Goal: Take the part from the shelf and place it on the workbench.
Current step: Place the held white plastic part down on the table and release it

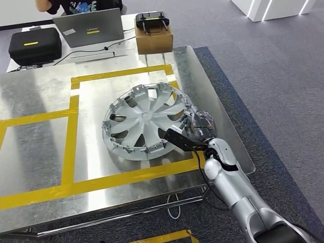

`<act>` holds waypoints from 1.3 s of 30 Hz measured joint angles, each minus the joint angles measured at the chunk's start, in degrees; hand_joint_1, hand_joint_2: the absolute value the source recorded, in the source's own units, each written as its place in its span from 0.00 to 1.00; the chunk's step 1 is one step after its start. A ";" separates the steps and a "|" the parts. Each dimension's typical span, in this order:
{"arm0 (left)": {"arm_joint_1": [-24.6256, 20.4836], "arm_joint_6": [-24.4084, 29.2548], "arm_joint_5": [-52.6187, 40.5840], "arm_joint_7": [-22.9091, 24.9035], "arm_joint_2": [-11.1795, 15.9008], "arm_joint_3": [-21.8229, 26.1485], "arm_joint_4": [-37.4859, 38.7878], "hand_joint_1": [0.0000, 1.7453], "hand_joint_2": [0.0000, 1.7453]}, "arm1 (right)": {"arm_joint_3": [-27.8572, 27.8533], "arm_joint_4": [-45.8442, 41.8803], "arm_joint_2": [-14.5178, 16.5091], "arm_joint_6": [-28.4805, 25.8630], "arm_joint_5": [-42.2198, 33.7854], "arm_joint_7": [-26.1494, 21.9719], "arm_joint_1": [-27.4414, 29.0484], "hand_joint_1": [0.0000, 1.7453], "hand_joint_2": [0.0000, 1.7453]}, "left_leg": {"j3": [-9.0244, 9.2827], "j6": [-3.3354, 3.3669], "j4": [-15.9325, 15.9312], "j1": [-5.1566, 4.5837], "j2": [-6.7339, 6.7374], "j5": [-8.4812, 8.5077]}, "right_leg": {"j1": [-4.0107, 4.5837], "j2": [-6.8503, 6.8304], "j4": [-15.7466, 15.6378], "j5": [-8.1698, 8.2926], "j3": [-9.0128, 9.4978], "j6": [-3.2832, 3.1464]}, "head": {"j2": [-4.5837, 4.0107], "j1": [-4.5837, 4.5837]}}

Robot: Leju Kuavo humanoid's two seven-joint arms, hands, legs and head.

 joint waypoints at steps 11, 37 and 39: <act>0.06 -0.71 0.35 -0.31 0.22 0.00 -0.01 0.00 1.00 | 0.03 8.63 3.55 1.91 -1.15 0.48 -5.22 1.00 1.00 | 0.01 -0.01 0.00 0.01 0.00 0.01 | 0.01 0.01 0.01 0.00 0.01 0.00 | 0.00 0.02; -0.03 -2.15 2.79 0.83 2.43 1.85 -0.01 0.00 1.00 | 0.15 24.00 9.75 2.02 -4.09 2.78 -12.82 0.00 0.00 | 0.01 -0.01 0.01 0.00 0.00 0.01 | 0.00 0.01 0.00 0.00 0.01 0.00 | 0.00 0.01; -0.01 -2.62 3.33 1.01 2.65 2.40 -0.01 0.00 1.00 | 0.15 24.57 9.81 1.84 -4.20 2.41 -13.10 0.00 0.00 | 0.01 -0.01 0.00 0.00 0.01 0.01 | 0.00 0.02 0.01 0.00 0.01 0.00 | 0.00 0.01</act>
